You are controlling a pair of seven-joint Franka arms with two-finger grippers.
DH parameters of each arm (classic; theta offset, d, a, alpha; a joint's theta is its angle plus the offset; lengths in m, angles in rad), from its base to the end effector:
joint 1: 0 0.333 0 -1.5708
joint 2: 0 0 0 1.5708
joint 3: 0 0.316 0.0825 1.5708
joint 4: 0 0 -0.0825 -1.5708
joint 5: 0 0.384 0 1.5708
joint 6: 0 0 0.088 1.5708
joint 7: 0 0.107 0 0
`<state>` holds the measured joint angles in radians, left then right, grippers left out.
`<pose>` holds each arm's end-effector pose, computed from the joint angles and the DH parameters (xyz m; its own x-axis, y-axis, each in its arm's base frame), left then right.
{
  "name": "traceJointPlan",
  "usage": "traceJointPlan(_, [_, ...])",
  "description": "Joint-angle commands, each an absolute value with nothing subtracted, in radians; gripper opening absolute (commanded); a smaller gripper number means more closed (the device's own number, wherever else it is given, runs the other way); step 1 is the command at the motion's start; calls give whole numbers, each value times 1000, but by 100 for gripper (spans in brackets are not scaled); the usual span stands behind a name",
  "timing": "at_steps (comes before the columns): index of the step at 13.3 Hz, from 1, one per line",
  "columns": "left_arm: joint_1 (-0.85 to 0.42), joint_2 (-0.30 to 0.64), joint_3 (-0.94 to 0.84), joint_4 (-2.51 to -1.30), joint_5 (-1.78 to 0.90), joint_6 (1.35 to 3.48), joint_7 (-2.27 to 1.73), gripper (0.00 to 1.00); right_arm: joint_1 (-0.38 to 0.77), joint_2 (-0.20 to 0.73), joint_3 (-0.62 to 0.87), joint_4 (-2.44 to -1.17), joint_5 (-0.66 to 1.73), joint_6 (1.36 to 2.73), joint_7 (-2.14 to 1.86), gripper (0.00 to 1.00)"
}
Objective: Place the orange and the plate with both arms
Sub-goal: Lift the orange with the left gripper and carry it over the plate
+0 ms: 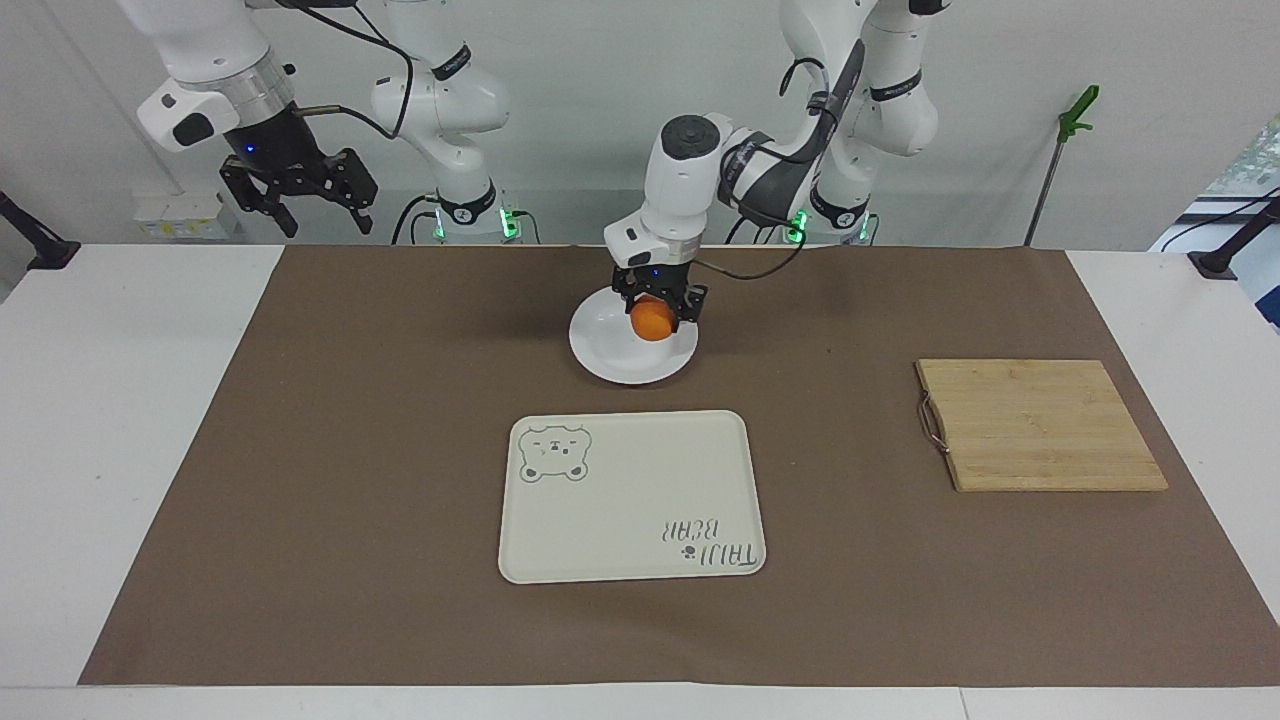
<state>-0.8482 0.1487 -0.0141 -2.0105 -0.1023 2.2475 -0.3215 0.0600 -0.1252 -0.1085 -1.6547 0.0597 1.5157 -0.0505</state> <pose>0.3824 -0.4504 0.3901 0.8871 -0.4585 0.0535 -0.4616 -0.8803 0.1095 0.5089 -0.0218 0.6468 0.9999 0.0062 -0.0107 0.0054 -0.9973 -0.0737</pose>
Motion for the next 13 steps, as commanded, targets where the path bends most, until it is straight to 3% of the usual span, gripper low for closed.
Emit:
traceJointPlan(1, [-880,149,8,-2091,-118,2344,-331,0,54,-162,-109,-1716,78,1528,-141,100])
traceJointPlan(5, [-905,193,8,-2098,-132,2411,-330,1,54,-181,-109,-1766,93,1535,-150,100])
traceJointPlan(6, [-907,199,8,-2097,-135,2422,-331,18,54,-181,-109,-1782,113,1537,-159,100])
traceJointPlan(7, [-911,212,8,-2094,-158,2434,-333,54,46,-181,-109,-1795,129,1540,-166,100])
traceJointPlan(8, [-910,215,8,-2091,-185,2447,-333,100,43,-179,-109,-1808,155,1548,-176,100])
traceJointPlan(13, [-861,161,21,-2022,-187,2341,-316,100,40,-179,-110,-1871,250,1589,-179,100])
